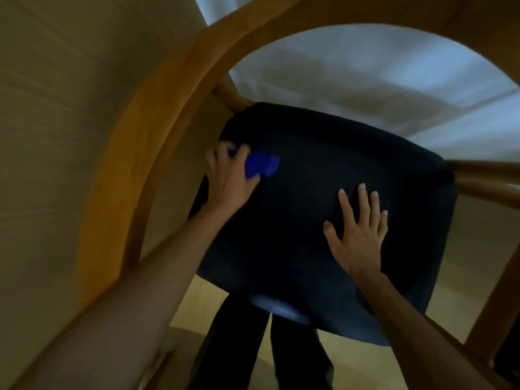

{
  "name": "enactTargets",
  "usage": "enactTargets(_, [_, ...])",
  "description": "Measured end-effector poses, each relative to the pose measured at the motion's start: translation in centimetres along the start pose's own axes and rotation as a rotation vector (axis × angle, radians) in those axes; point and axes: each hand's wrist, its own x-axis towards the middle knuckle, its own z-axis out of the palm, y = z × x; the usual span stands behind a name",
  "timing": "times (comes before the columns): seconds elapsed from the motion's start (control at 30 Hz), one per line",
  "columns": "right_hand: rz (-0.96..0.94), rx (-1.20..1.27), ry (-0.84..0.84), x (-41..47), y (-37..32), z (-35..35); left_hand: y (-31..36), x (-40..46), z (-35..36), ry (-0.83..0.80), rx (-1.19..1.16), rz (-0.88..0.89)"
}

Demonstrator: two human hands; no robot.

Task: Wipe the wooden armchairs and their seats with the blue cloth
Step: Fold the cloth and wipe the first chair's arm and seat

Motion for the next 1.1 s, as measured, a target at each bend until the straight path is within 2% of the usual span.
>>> enactTargets(0.07, [-0.012, -0.008, 0.010, -0.1, 0.2, 0.0, 1.4, 4.0, -0.7, -0.032, -0.007, -0.039])
enactTargets(0.13, [-0.016, -0.011, 0.004, -0.1, 0.3, 0.0, 0.5, 3.7, -0.8, -0.049, -0.021, -0.011])
enactTargets(0.2, [-0.012, -0.009, -0.005, -0.1, 0.4, -0.1, -1.7, -0.2, -0.6, -0.036, -0.061, 0.025])
enactTargets(0.27, [-0.011, -0.004, -0.021, 0.0, 0.2, -0.4, -3.6, -6.3, 0.0, -0.070, -0.088, -0.025])
enactTargets(0.37, [-0.018, 0.002, -0.046, 0.1, 0.1, -0.9, -5.4, -15.6, 0.8, -0.143, -0.039, -0.104])
enactTargets(0.43, [-0.017, 0.012, -0.072, 0.1, 0.0, -1.4, -5.0, -20.3, 1.7, -0.199, 0.028, -0.089])
enactTargets(0.57, [-0.015, 0.119, -0.094, 0.3, 0.0, -2.4, 0.8, -23.5, 3.9, -0.327, -0.009, 0.037])
enactTargets(0.73, [0.073, 0.483, -0.060, 0.6, 1.5, -4.5, 12.1, -16.9, 5.7, -0.327, 0.010, 0.335])
enactTargets(0.77, [0.100, 0.543, -0.044, 0.2, 1.9, -4.9, 14.6, -15.2, 5.8, -0.349, 0.014, 0.359])
enactTargets(0.83, [0.147, 0.619, 0.000, -0.8, 2.5, -5.6, 18.4, -11.9, 5.3, -0.477, 0.022, 0.283])
enactTargets(0.9, [0.161, 0.654, 0.040, -1.9, 2.8, -6.0, 19.8, -9.1, 4.3, -0.581, 0.003, 0.256])
enactTargets(1.0, [0.000, 0.533, 0.035, -3.1, 2.5, -5.5, 15.6, -7.4, 2.4, -0.592, -0.105, 0.356])
enactTargets(1.03, [-0.061, 0.397, 0.017, -3.4, 2.3, -4.8, 13.2, -7.3, 1.8, -0.541, -0.091, 0.337])
enactTargets(1.1, [-0.076, 0.099, 0.024, -3.5, 1.5, -3.2, 8.0, -7.3, 0.8, -0.477, -0.023, 0.177])
